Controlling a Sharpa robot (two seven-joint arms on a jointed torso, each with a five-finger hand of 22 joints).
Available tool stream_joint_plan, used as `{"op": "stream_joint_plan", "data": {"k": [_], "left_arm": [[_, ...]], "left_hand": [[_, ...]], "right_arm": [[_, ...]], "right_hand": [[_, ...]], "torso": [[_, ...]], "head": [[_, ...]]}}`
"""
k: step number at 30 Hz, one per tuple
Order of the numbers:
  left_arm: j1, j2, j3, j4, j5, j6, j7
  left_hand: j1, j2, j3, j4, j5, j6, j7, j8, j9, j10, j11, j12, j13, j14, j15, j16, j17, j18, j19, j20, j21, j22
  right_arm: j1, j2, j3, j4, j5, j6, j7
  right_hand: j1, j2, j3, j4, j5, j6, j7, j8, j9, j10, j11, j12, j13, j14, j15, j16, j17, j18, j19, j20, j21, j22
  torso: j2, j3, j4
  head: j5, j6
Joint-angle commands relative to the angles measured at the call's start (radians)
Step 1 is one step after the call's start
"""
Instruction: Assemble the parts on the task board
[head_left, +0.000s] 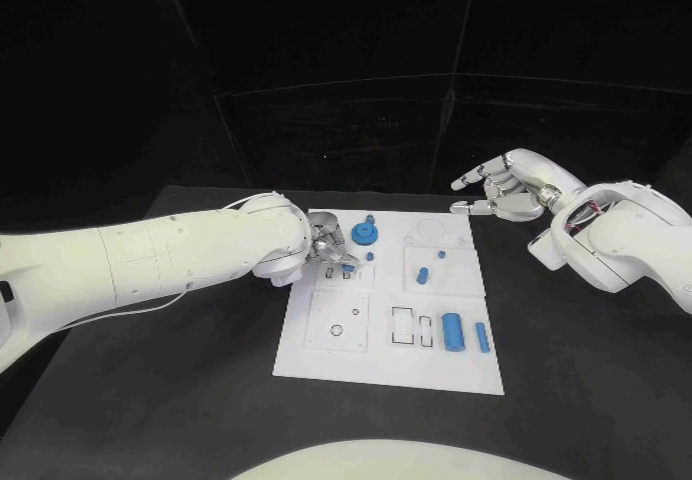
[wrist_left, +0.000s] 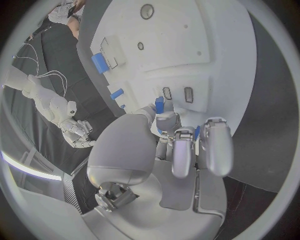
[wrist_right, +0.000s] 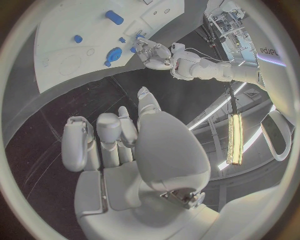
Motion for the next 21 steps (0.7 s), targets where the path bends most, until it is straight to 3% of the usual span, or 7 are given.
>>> {"op": "stream_joint_plan", "data": {"k": [1, 21], "left_arm": [[0.0, 0.002, 0.001, -0.001, -0.012, 0.026, -0.017], [-0.002, -0.004, 0.0, -0.002, -0.012, 0.066, -0.03]], "left_hand": [[0.008, -0.002, 0.127, -0.119, -0.002, 0.009, -0.002, 0.0, 0.002, 0.007, -0.002, -0.001, -0.001, 0.104, -0.002, 0.003, 0.263, -0.012, 0.009, -0.006, 0.005, 0.001], [0.004, -0.014, 0.157, -0.128, -0.001, 0.01, -0.003, 0.001, 0.009, 0.006, -0.003, -0.011, -0.012, 0.104, -0.003, 0.003, 0.263, -0.012, 0.011, -0.007, 0.006, 0.005]], "right_arm": [[0.002, 0.0, 0.001, 0.001, -0.002, 0.006, 0.002], [0.002, -0.001, 0.001, 0.001, -0.002, 0.007, 0.001]], "right_hand": [[0.003, 0.0, -0.007, -0.002, 0.004, 0.006, -0.002, 0.005, -0.002, 0.0, -0.005, -0.005, -0.001, -0.001, -0.003, -0.007, -0.001, 0.018, -0.007, 0.001, -0.004, -0.001], [0.001, 0.0, -0.01, 0.0, 0.005, 0.007, -0.002, 0.006, -0.002, -0.001, -0.005, -0.007, -0.003, -0.001, -0.003, -0.008, -0.003, 0.018, -0.009, 0.001, -0.005, -0.003]], "torso": [[0.0, 0.0003, 0.0004], [0.0, -0.0004, 0.0005]], "head": [[0.0, -0.001], [0.002, -0.005]]}}
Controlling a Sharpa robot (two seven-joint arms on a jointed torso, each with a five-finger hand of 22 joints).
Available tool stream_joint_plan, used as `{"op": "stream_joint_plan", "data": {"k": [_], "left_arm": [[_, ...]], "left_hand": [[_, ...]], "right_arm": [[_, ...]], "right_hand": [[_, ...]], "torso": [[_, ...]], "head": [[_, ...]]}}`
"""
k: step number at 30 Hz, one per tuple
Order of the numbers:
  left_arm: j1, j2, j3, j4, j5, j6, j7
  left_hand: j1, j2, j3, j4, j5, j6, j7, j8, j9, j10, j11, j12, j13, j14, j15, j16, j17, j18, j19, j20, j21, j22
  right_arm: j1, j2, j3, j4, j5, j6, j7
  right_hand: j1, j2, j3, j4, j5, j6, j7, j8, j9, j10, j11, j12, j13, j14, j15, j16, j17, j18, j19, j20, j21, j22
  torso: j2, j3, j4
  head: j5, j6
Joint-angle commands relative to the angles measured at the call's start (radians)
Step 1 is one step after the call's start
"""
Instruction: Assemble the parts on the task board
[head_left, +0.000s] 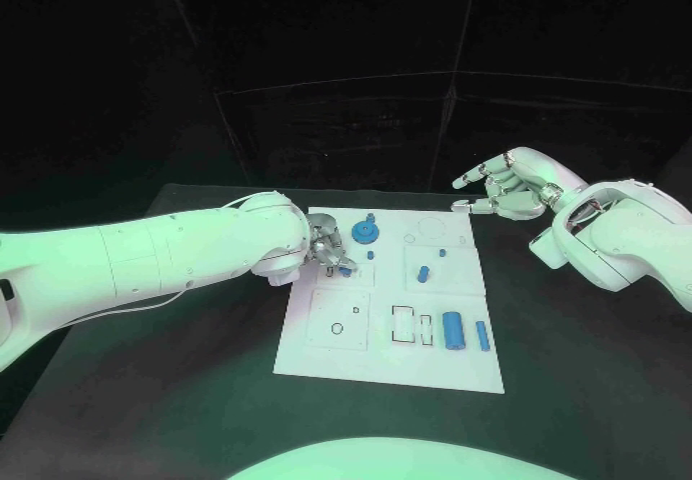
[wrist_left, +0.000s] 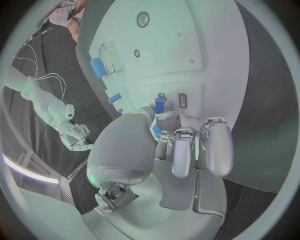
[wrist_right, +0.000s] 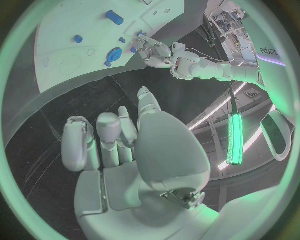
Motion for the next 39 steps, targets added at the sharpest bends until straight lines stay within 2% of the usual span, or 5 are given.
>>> {"op": "stream_joint_plan", "data": {"k": [1, 16, 30, 35, 39], "left_arm": [[0.001, -0.002, 0.0, 0.002, -0.007, 0.022, -0.009], [0.001, 0.002, 0.0, 0.001, -0.007, 0.054, -0.012], [0.001, 0.015, 0.001, -0.01, -0.007, 0.088, -0.014], [0.002, 0.023, 0.001, -0.017, -0.007, 0.091, -0.014], [0.002, 0.031, 0.001, -0.024, -0.007, 0.094, -0.014]], "left_hand": [[0.005, -0.006, 0.137, -0.126, 0.002, 0.006, 0.0, 0.006, 0.005, 0.005, -0.003, -0.008, -0.003, 0.104, -0.003, 0.003, 0.263, -0.012, 0.011, -0.007, 0.006, 0.002], [-0.012, -0.024, 0.162, -0.13, 0.001, 0.008, 0.0, 0.008, 0.012, 0.006, -0.003, -0.013, -0.01, 0.104, -0.003, 0.003, 0.263, -0.012, 0.011, -0.007, 0.005, 0.003], [-0.058, -0.043, 0.148, -0.121, 0.0, 0.032, -0.007, 0.022, 0.027, 0.019, -0.008, 0.001, 0.002, 0.104, -0.007, 0.003, 0.263, -0.012, 0.01, -0.009, 0.003, 0.002], [-0.089, -0.042, 0.133, -0.106, 0.0, 0.038, -0.009, 0.026, 0.033, 0.023, -0.01, 0.006, 0.006, 0.104, -0.008, 0.003, 0.263, -0.011, 0.009, -0.01, 0.0, -0.001], [-0.134, -0.038, 0.107, -0.079, 0.0, 0.044, -0.01, 0.03, 0.039, 0.027, -0.011, 0.012, 0.011, 0.104, -0.01, 0.003, 0.263, -0.011, 0.01, -0.012, -0.001, 0.0]], "right_arm": [[0.002, 0.0, 0.001, 0.001, -0.002, 0.006, 0.002], [0.002, 0.002, 0.001, 0.0, -0.002, 0.008, 0.002], [0.002, 0.001, 0.001, 0.002, -0.002, 0.008, 0.001], [0.002, 0.001, 0.001, 0.003, -0.002, 0.008, 0.001], [0.002, 0.002, 0.001, 0.003, -0.002, 0.008, 0.0]], "right_hand": [[0.001, 0.0, -0.004, 0.0, 0.005, 0.007, -0.002, 0.006, -0.002, -0.001, -0.005, -0.007, -0.001, -0.001, -0.003, -0.002, -0.001, 0.018, -0.009, 0.001, -0.005, -0.001], [0.001, 0.0, -0.004, 0.0, 0.005, 0.007, -0.002, 0.006, -0.002, -0.001, -0.005, -0.007, -0.001, -0.001, -0.003, -0.002, -0.001, 0.018, -0.009, 0.001, -0.005, -0.001], [0.0, 0.001, -0.006, 0.001, 0.005, 0.007, -0.002, 0.006, -0.002, -0.001, -0.005, -0.007, -0.001, -0.001, -0.003, -0.002, 0.0, 0.018, -0.009, 0.001, -0.006, -0.001], [-0.001, 0.002, -0.007, 0.002, 0.005, 0.007, -0.002, 0.006, -0.002, -0.001, -0.005, -0.007, -0.002, -0.001, -0.003, -0.003, -0.001, 0.018, -0.009, 0.001, -0.007, -0.002], [-0.004, 0.003, -0.009, 0.004, 0.004, 0.007, -0.002, 0.006, -0.002, -0.003, -0.005, -0.01, -0.004, -0.001, -0.003, -0.004, -0.002, 0.019, -0.01, 0.001, -0.007, -0.003]], "torso": [[0.0, -0.0006, 0.0004], [0.0, -0.0001, 0.0], [0.0, 0.0002, -0.0003], [0.001, 0.0006, -0.0001], [0.0, 0.0003, 0.0001]], "head": [[0.0, -0.001], [0.001, -0.004], [-0.001, -0.008], [-0.001, -0.008], [-0.001, -0.008]]}}
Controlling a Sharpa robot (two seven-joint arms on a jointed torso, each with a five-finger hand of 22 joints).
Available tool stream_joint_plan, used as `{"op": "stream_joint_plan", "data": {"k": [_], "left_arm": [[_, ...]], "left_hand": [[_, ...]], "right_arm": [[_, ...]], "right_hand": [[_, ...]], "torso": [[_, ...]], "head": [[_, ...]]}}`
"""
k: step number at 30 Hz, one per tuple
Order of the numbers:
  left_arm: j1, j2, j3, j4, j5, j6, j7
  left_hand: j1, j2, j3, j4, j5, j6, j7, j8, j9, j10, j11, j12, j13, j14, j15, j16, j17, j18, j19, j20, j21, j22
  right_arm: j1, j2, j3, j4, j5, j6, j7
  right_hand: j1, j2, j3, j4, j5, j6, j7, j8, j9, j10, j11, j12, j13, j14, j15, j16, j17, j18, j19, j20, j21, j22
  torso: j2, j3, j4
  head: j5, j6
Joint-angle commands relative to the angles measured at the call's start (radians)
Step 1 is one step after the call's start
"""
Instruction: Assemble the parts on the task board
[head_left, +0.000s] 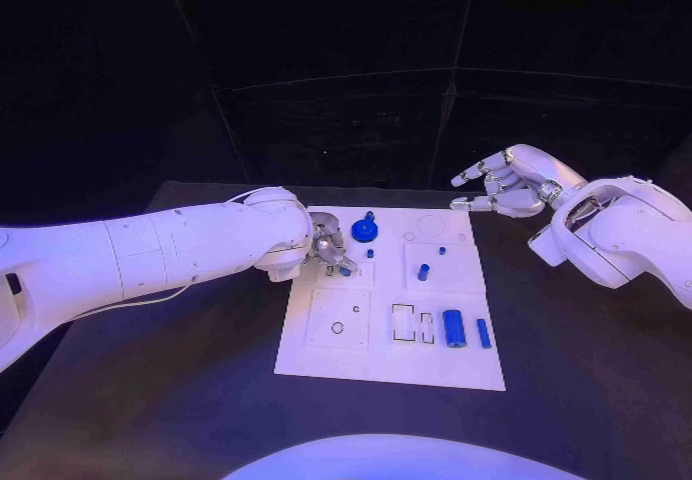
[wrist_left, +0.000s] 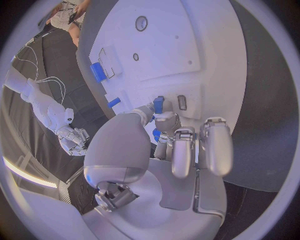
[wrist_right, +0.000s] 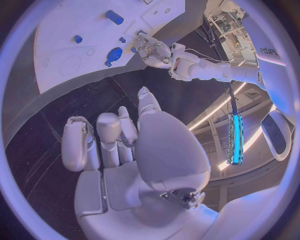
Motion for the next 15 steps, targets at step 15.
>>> {"op": "stream_joint_plan", "data": {"k": [15], "left_arm": [[0.002, 0.025, -0.001, -0.025, -0.003, 0.042, -0.004]], "left_hand": [[-0.08, 0.013, -0.049, 0.042, 0.002, 0.029, -0.012, 0.015, 0.015, 0.013, -0.004, 0.017, 0.012, 0.104, -0.013, 0.003, 0.263, -0.012, 0.017, -0.011, 0.003, 0.009]], "right_arm": [[0.002, -0.009, 0.001, 0.006, -0.002, 0.006, -0.006]], "right_hand": [[-0.009, 0.005, -0.009, 0.004, 0.003, 0.007, -0.002, 0.006, -0.001, -0.001, -0.005, -0.003, 0.0, 0.0, -0.003, -0.004, -0.002, 0.019, -0.009, 0.001, -0.007, -0.001]], "torso": [[0.001, 0.0002, 0.0002]], "head": [[-0.001, -0.004]]}}
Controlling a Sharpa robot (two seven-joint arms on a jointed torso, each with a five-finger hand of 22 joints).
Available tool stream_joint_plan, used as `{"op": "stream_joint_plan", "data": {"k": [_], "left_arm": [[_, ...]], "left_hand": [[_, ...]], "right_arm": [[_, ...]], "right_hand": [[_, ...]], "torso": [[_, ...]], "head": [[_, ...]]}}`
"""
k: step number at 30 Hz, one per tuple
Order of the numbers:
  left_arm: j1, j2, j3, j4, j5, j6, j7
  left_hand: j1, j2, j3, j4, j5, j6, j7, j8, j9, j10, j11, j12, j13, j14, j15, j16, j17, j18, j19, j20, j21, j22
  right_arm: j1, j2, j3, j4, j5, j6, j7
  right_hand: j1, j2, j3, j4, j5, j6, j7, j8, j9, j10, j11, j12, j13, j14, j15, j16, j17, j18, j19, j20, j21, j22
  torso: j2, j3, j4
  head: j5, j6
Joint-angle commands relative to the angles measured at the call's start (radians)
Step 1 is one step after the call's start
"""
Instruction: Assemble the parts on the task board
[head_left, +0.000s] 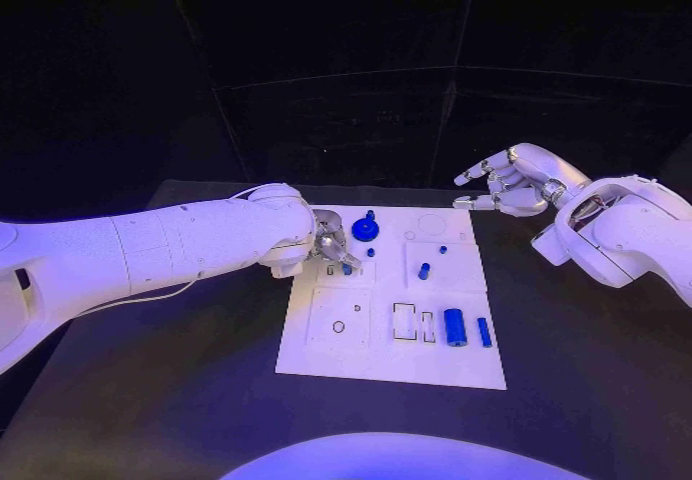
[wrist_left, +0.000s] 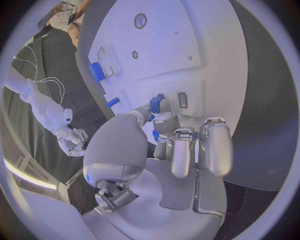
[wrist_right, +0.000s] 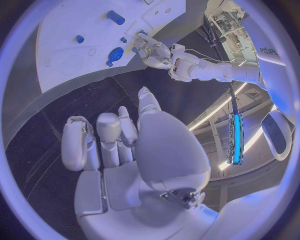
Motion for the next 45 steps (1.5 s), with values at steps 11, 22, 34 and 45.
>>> {"op": "stream_joint_plan", "data": {"k": [11, 22, 34, 45], "left_arm": [[0.0, 0.008, -0.001, -0.011, -0.002, 0.038, -0.004], [0.0, 0.005, -0.001, -0.015, -0.002, 0.043, -0.004], [0.0, 0.004, -0.001, -0.01, -0.002, 0.043, -0.003], [0.0, 0.003, -0.001, -0.011, -0.002, 0.035, -0.003]], "left_hand": [[-0.031, -0.005, -0.03, 0.01, 0.002, 0.014, -0.001, 0.009, 0.006, 0.011, 0.0, 0.008, 0.004, 0.104, -0.008, 0.003, 0.263, -0.013, 0.015, -0.009, 0.005, 0.009], [-0.032, -0.003, -0.039, 0.01, 0.002, 0.02, -0.004, 0.012, 0.009, 0.013, -0.002, 0.01, 0.005, 0.104, -0.008, 0.003, 0.263, -0.014, 0.016, -0.01, 0.008, 0.013], [-0.018, -0.003, -0.045, -0.003, 0.002, 0.024, -0.008, 0.015, 0.013, 0.015, -0.006, 0.01, 0.005, 0.104, -0.011, 0.003, 0.263, -0.015, 0.017, -0.011, 0.009, 0.016], [-0.02, 0.0, -0.054, -0.002, 0.002, 0.033, -0.01, 0.018, 0.015, 0.02, -0.007, 0.012, 0.007, 0.104, -0.012, 0.003, 0.263, -0.017, 0.021, -0.012, 0.015, 0.026]], "right_arm": [[0.002, -0.001, 0.001, 0.002, -0.002, 0.007, -0.003], [0.003, -0.002, 0.001, 0.002, -0.002, 0.006, -0.004], [0.003, -0.003, 0.001, 0.004, -0.003, 0.006, -0.003], [0.003, -0.004, 0.001, 0.005, -0.004, 0.005, -0.003]], "right_hand": [[-0.01, 0.005, -0.007, 0.002, 0.003, 0.007, -0.002, 0.007, -0.001, -0.002, -0.005, -0.004, 0.0, 0.0, -0.003, -0.005, -0.001, 0.019, -0.006, -0.003, -0.003, -0.001], [-0.011, 0.005, -0.008, 0.003, 0.002, 0.007, -0.002, 0.007, -0.001, -0.001, -0.005, -0.004, 0.001, 0.0, -0.003, -0.005, -0.001, 0.019, -0.006, -0.003, -0.003, -0.001], [-0.011, 0.005, -0.008, 0.003, 0.002, 0.007, -0.002, 0.007, -0.001, -0.001, -0.005, -0.004, 0.001, 0.0, -0.003, -0.005, -0.001, 0.019, -0.006, -0.003, -0.003, -0.001], [-0.011, 0.005, -0.008, 0.003, 0.002, 0.007, -0.002, 0.007, -0.001, -0.001, -0.005, -0.004, 0.001, 0.0, -0.003, -0.005, -0.001, 0.019, -0.006, -0.003, -0.003, -0.001]], "torso": [[-0.001, 0.0001, 0.0001], [0.0, 0.0002, 0.0014], [-0.001, 0.0001, 0.0016], [0.0, 0.0002, 0.0012]], "head": [[-0.002, -0.002], [-0.003, -0.005], [-0.003, -0.006], [-0.002, -0.005]]}}
